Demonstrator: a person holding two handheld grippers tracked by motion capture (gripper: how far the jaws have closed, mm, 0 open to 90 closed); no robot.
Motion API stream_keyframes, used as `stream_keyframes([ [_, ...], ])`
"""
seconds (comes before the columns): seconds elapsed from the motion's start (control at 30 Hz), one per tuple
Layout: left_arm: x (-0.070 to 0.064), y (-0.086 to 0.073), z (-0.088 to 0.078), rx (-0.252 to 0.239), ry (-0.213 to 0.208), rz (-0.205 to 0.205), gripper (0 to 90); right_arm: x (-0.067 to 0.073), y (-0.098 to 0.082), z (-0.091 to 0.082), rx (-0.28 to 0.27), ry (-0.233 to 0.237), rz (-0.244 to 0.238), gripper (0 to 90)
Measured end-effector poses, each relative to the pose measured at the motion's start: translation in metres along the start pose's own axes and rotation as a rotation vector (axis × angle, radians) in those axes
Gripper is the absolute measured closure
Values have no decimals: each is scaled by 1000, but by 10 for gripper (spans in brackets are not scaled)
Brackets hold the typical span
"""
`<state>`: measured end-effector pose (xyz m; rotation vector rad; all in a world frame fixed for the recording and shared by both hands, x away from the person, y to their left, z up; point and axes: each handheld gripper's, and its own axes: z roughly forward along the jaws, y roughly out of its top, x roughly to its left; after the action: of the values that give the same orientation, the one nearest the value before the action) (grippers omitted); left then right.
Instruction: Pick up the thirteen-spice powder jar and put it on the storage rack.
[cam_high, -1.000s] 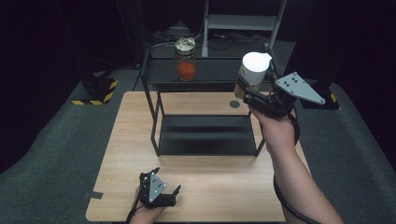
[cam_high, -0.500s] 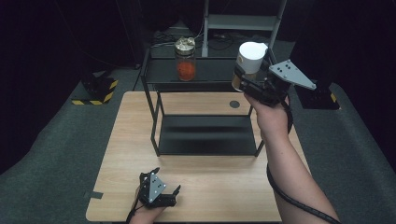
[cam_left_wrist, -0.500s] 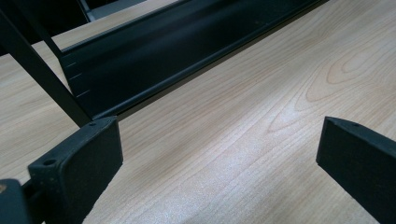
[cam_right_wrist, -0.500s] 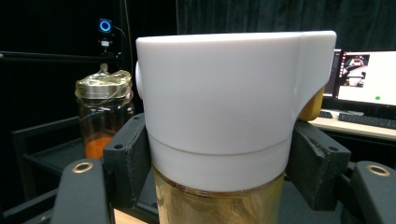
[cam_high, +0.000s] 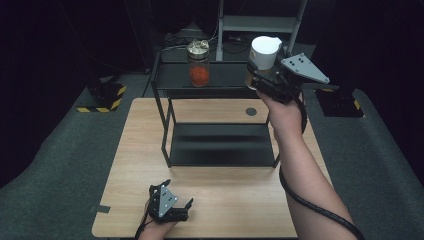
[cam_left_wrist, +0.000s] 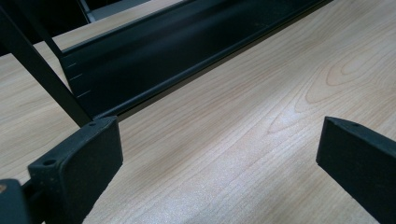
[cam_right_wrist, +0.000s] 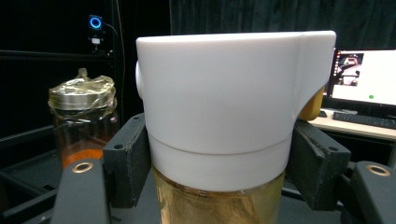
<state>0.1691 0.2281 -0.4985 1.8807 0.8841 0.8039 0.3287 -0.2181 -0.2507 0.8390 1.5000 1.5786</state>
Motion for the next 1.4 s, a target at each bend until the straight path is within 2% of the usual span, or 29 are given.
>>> stream_keyframes([
  [0.57, 2, -2, -1, -11, -1, -19, 7, -7, -6, 30, 23, -31, 27, 295],
  [1.4, 3, -4, -2, -18, -5, -29, 7, -11, -12, 42, 31, -14, 50, 294],
])
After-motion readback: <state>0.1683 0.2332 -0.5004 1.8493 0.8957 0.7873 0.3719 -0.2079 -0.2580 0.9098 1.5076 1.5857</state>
